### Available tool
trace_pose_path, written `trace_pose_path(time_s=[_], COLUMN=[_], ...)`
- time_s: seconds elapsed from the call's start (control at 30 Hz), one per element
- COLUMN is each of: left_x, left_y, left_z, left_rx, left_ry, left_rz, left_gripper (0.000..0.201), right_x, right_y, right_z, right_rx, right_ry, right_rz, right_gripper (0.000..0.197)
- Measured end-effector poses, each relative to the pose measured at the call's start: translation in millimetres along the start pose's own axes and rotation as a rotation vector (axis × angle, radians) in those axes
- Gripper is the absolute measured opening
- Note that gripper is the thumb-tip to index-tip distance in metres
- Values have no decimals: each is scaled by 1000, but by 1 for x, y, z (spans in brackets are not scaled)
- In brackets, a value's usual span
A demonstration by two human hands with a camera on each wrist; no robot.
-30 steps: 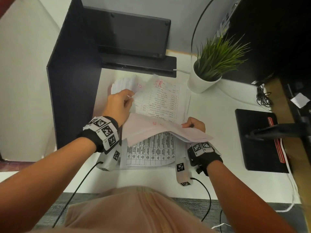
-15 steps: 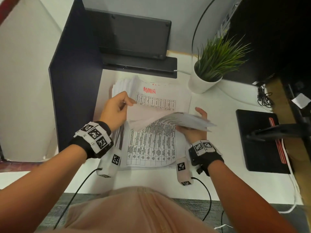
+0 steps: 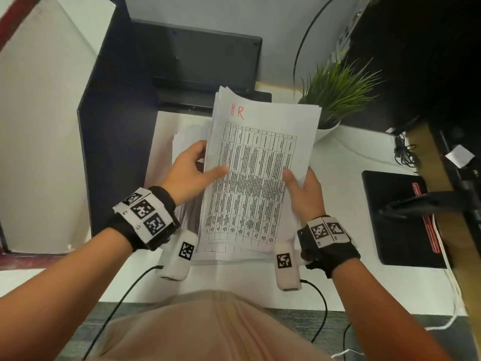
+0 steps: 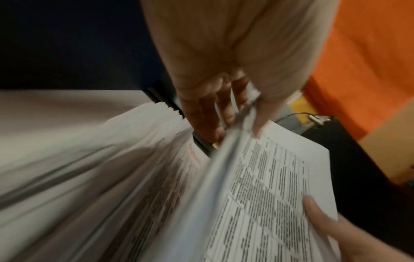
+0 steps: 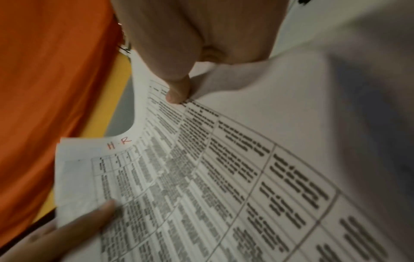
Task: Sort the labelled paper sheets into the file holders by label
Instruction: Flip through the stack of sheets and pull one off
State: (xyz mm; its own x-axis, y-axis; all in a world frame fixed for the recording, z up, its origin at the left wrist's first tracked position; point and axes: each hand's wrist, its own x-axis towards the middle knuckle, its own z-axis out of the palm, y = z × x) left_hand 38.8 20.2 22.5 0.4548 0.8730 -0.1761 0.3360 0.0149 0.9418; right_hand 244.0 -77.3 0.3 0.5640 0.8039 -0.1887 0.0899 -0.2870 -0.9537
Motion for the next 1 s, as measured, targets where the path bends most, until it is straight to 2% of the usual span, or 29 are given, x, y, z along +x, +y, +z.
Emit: trace_pose_path(time_s=[0.1,0.23,0.3,0.33,0.47,0.63,0.8,0.9,1.0], left_x=[-2,-7,-11,-12,-6,5,6,5,0], left_y=[15,40,44,41,22,12,-7,6,33], left_z=[3,-2,1,5,21,21,31,22,2], left_rx=[71,-54,-66,-71,-67,-120,-61,-73,-35], left_ry=[111,277,331,336,288,364,355,425,422], left_rz=[157,382,440,426,222,239,78,96,155], left_gripper=[39,35,34,34,25,16,21,17,16], right_x=[-6,-14,-17,-18,-20,-14,-11,-4,2], right_y=[-23,-56,-61,-60,-44,-35,-28,-39,-52], right_z=[-3,-10,-8,-6,7,8,23,26,23], right_rx=[68,220,245,230,207,237,119,156,152], right_ry=[44,83,74,67,72,106,83,114,114], right_rz=[-132,-327,-371,-358,-242,-232,-180,-221,-281], right_gripper=[35,34,36,37,37,33,35,30,32])
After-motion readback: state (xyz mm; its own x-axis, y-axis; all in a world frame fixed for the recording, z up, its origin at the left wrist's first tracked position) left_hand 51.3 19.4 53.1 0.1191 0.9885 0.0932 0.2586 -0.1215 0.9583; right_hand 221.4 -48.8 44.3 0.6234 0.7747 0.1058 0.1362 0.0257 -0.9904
